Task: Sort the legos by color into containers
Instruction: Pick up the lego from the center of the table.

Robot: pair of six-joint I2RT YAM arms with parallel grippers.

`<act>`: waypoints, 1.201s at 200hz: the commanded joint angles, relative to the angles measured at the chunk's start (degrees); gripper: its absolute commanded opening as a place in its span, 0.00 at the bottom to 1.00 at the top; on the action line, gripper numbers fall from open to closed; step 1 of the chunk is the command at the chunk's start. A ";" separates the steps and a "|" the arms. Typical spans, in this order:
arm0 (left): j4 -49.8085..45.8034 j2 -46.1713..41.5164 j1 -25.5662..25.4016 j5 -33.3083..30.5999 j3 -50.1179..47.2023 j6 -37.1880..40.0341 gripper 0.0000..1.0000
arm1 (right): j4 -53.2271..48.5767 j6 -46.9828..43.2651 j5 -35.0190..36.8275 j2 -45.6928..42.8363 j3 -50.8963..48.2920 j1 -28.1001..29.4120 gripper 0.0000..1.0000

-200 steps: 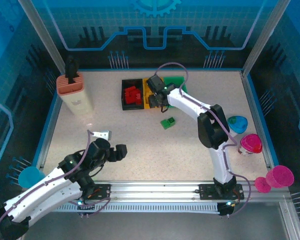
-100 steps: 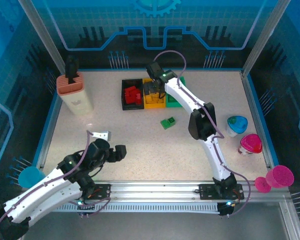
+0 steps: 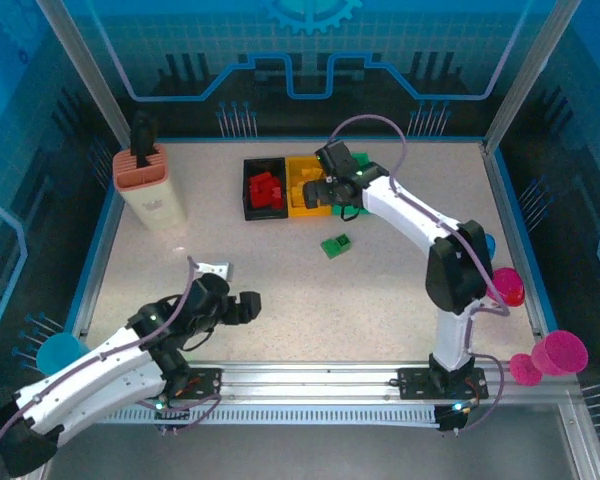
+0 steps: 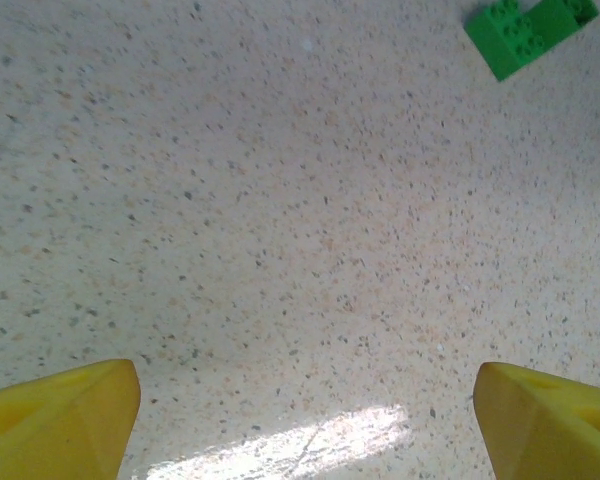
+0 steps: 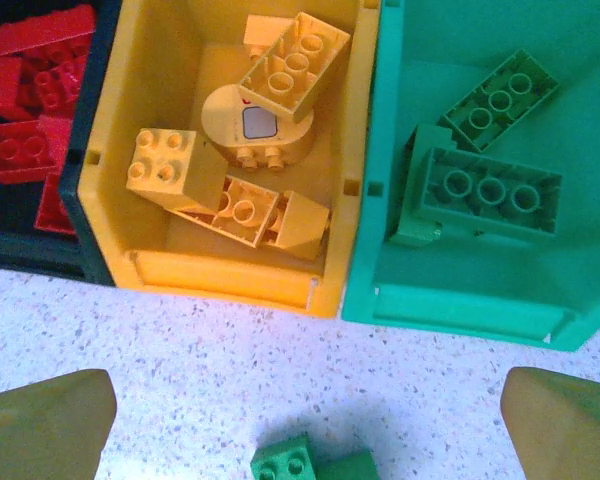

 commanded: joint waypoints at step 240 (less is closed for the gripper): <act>7.60 10.10 -6.79 1.22 3.78 0.69 0.88 | 7.82 -1.27 -5.04 0.41 -21.52 -1.35 0.51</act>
